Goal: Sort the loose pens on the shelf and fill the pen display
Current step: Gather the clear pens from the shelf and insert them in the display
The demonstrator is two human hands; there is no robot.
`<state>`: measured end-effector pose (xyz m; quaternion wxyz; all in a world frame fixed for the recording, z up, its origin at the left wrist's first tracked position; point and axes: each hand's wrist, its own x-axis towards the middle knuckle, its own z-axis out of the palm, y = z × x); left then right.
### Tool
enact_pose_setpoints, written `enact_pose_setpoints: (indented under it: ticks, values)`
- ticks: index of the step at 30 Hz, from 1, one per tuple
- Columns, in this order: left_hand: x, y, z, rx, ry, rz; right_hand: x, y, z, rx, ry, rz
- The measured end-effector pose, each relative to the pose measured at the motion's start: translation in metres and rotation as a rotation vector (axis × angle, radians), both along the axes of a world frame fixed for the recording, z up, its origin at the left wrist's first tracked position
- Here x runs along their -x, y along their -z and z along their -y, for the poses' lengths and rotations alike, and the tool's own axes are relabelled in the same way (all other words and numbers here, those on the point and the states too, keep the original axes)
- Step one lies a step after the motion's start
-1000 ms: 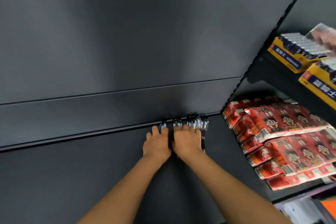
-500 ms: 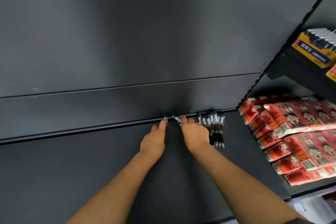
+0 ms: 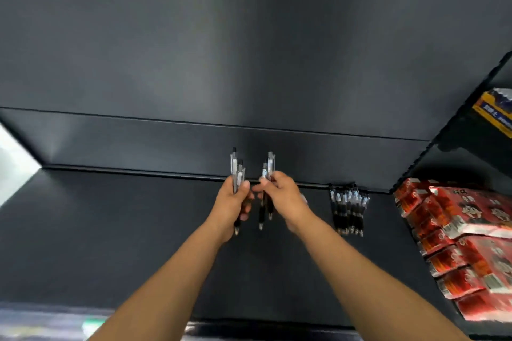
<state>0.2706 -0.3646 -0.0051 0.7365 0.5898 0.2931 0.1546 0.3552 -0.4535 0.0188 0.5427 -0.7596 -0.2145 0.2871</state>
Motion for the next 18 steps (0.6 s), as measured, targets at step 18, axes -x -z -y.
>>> enact_pose_setpoints:
  ticks: [18]
  values:
    - [0.307, -0.059, -0.026, -0.213, -0.696, 0.091, 0.287, -0.068, -0.110, -0.224, -0.542, -0.341]
